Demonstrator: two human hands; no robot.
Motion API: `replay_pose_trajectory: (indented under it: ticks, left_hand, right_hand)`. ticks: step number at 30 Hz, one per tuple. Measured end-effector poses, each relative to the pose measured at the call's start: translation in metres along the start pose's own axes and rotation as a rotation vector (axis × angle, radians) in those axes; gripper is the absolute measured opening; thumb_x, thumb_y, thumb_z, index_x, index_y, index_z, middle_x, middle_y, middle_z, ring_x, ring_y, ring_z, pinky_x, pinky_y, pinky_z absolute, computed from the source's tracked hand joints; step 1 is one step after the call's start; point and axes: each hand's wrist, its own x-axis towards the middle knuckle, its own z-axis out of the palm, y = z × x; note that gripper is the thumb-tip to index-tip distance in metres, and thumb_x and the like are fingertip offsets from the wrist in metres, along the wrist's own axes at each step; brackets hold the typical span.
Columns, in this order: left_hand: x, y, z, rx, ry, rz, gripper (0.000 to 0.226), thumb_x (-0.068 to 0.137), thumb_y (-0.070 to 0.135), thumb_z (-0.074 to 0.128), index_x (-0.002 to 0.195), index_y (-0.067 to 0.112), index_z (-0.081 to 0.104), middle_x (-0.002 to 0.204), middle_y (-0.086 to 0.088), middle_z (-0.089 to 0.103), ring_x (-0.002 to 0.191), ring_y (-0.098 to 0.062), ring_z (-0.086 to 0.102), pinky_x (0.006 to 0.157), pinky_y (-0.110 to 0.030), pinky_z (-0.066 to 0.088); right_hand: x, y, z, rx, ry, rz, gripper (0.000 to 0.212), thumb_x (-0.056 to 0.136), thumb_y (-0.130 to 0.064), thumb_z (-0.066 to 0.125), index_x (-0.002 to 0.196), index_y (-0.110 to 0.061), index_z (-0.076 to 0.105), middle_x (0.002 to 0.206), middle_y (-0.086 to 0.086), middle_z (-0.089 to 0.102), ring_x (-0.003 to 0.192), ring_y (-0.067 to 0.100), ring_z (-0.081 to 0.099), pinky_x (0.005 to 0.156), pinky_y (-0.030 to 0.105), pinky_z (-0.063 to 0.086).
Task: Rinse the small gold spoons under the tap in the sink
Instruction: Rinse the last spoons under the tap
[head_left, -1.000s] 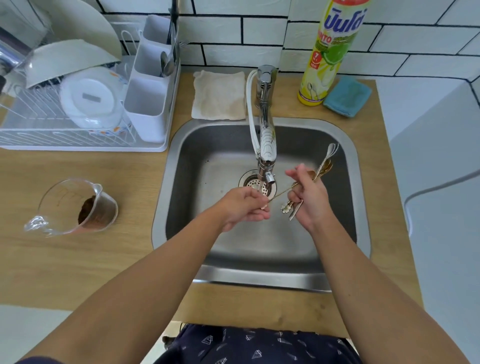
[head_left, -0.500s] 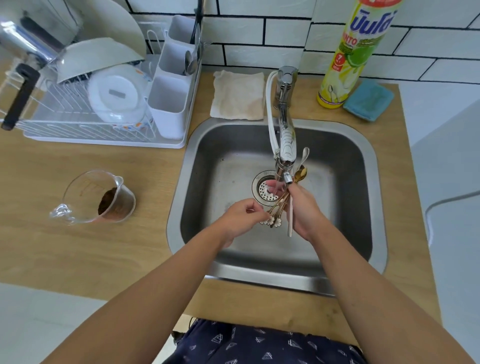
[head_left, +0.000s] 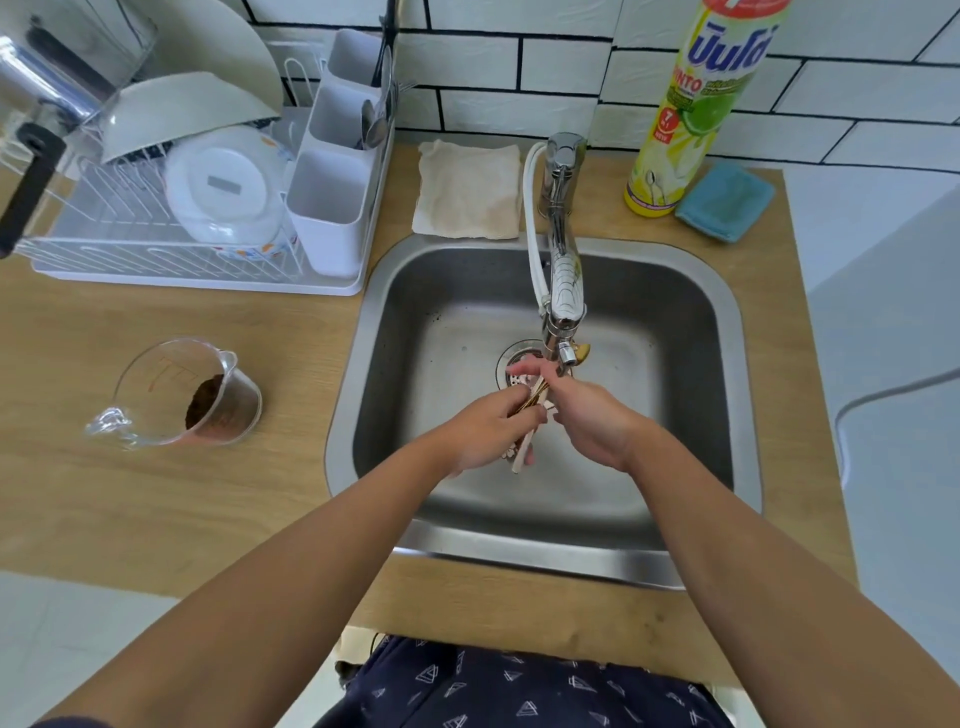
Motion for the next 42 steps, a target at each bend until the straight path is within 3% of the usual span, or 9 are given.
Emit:
replay_pose_trajectory:
  ticks: [3,9,14,17,21,28,33,39,42]
  left_hand:
    - [-0.006,-0.001,0.002,0.037,-0.041,-0.044,0.016,0.106,0.028,0.036,0.11,0.019,0.049,0.083,-0.01,0.063,0.063,-0.019,0.067,0.064,-0.031,0.054]
    - [-0.017,-0.011,0.005,-0.033,-0.023,-0.098,0.019,0.107,0.024,0.031,0.096,0.013,0.042,0.083,-0.008,0.048,0.047,-0.012,0.045,0.051,-0.03,0.04]
    - [-0.022,-0.015,0.007,-0.237,0.032,-0.162,0.037,0.105,0.049,0.041,0.096,0.013,0.048,0.064,0.005,0.042,0.046,-0.012,0.037,0.042,-0.025,0.034]
    - [-0.023,-0.013,0.006,-0.365,0.001,-0.156,0.035,0.106,0.046,0.044,0.098,0.012,0.047,0.062,0.002,0.047,0.044,-0.017,0.045,0.044,-0.027,0.043]
    - [-0.026,-0.009,0.006,-0.479,-0.009,-0.135,0.026,0.105,0.037,0.049,0.117,0.014,0.05,0.07,-0.005,0.06,0.056,-0.022,0.063,0.052,-0.032,0.054]
    - [-0.028,-0.008,0.007,-0.464,0.017,-0.178,0.028,0.107,0.04,0.042,0.097,0.014,0.045,0.061,0.005,0.039,0.044,-0.011,0.035,0.042,-0.022,0.032]
    - [-0.029,-0.004,0.011,-0.469,0.027,-0.194,0.031,0.109,0.037,0.036,0.102,0.01,0.049,0.062,0.002,0.044,0.043,-0.011,0.035,0.04,-0.02,0.03]
    - [-0.029,-0.006,0.007,-0.411,0.061,-0.172,0.034,0.109,0.035,0.034,0.104,0.008,0.052,0.065,0.001,0.05,0.043,-0.011,0.034,0.039,-0.021,0.03]
    - [-0.029,-0.009,0.009,-0.379,0.056,-0.137,0.033,0.109,0.033,0.035,0.106,0.006,0.053,0.068,0.0,0.057,0.043,-0.013,0.043,0.039,-0.024,0.039]
  right_hand:
    - [-0.001,0.001,-0.006,-0.04,0.014,-0.004,0.034,0.104,-0.053,0.047,0.124,-0.039,0.07,0.125,-0.015,0.071,0.122,0.005,0.057,0.09,0.03,0.037]
    - [0.001,0.008,-0.007,0.091,0.356,-0.199,0.03,0.088,-0.022,0.082,0.109,-0.012,0.063,0.081,-0.002,0.076,0.068,0.009,0.067,0.062,0.022,0.051]
    - [-0.001,0.009,0.001,0.096,0.314,-0.265,0.003,0.097,-0.014,0.072,0.094,-0.015,0.073,0.074,-0.002,0.076,0.068,0.01,0.069,0.068,0.021,0.058]
    - [-0.002,0.009,0.006,0.16,0.296,-0.235,0.022,0.102,-0.011,0.062,0.089,-0.021,0.077,0.077,-0.003,0.076,0.07,0.01,0.067,0.068,0.022,0.058]
    - [-0.004,0.008,0.008,0.325,0.336,-0.163,0.012,0.1,-0.012,0.065,0.1,-0.018,0.076,0.086,-0.002,0.077,0.074,0.005,0.068,0.063,0.019,0.052]
    - [-0.005,0.008,0.004,0.269,0.373,-0.153,0.011,0.096,-0.007,0.07,0.106,-0.01,0.069,0.082,0.001,0.074,0.07,0.007,0.068,0.061,0.021,0.055]
    - [-0.002,0.006,0.003,0.052,0.365,-0.207,0.014,0.097,-0.007,0.068,0.095,-0.018,0.077,0.071,-0.005,0.071,0.066,0.005,0.065,0.06,0.019,0.053]
    - [0.0,0.009,0.003,0.095,0.328,-0.188,0.009,0.102,-0.019,0.065,0.105,-0.02,0.073,0.074,-0.014,0.07,0.067,0.001,0.061,0.061,0.018,0.051]
    - [0.003,0.007,0.004,0.046,0.351,-0.212,0.015,0.1,-0.011,0.065,0.093,-0.021,0.074,0.061,-0.016,0.066,0.054,-0.002,0.054,0.054,0.015,0.046]
